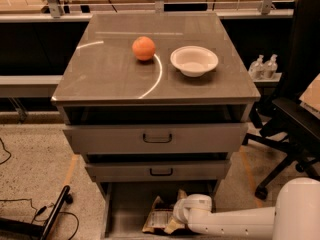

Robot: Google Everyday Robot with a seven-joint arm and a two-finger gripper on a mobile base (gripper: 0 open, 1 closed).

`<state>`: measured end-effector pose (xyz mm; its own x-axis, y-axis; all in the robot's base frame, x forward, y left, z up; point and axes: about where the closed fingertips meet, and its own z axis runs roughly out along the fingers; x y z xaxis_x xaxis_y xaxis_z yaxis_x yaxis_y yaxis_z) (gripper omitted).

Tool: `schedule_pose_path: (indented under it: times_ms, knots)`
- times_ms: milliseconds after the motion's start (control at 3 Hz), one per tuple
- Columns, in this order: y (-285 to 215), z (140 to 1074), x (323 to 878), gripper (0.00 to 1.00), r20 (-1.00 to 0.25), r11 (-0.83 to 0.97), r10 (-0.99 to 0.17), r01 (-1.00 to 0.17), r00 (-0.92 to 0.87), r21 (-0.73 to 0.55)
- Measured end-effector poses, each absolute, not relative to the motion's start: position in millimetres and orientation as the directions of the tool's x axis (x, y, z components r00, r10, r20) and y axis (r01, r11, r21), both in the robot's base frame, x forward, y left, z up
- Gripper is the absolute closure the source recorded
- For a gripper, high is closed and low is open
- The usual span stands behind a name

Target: Pick brown chip bag from bottom drawer and place on counter

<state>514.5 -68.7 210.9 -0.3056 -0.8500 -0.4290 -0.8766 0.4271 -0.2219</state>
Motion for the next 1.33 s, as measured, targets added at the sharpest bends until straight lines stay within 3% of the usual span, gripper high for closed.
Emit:
schedule_pose_path:
  times_ms: [1333]
  knots:
    - [-70, 172, 525, 0.00, -0.421, 0.395, -0.856, -0.905, -0.300, -0.157]
